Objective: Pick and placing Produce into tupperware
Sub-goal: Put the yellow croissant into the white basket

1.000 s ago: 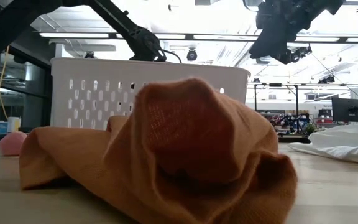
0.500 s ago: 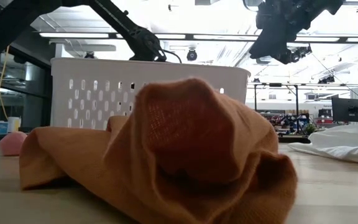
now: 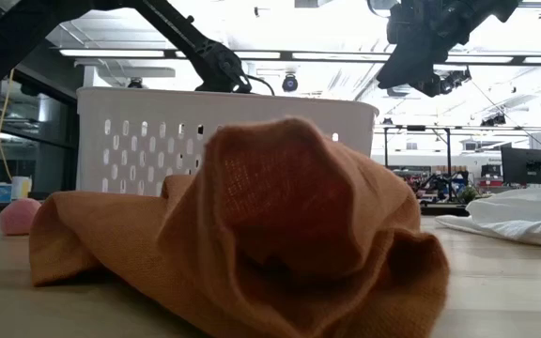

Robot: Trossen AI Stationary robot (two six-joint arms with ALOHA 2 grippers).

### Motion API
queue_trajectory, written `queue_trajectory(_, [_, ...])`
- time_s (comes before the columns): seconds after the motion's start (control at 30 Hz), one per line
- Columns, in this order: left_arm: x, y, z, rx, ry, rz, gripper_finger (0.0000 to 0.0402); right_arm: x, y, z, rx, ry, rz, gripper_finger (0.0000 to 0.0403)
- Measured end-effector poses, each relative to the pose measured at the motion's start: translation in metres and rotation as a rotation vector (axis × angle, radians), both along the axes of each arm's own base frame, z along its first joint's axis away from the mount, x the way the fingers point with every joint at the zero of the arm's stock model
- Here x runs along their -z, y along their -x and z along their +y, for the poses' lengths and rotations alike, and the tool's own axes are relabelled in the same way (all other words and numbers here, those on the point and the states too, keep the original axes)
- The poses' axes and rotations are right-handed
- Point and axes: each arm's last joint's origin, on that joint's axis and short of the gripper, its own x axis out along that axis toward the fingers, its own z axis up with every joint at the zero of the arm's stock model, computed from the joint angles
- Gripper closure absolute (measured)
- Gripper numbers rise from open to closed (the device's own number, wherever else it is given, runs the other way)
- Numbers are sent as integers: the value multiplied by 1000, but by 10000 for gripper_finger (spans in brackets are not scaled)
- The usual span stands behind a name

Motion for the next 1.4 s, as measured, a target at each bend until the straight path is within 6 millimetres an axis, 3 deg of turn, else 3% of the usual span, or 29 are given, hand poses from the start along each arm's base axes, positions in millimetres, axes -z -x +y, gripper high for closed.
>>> queue_trajectory(0.27, [0, 0, 0, 0, 0, 0, 156, 0, 0, 0, 0, 0, 0, 340])
queue_trajectory(0.7, [0, 0, 0, 8, 0, 0, 180, 0, 0, 0, -1, 1, 0, 340])
queue_trajectory(1.4, [0, 0, 0, 9, 1, 1, 181, 0, 0, 0, -2, 2, 0, 340])
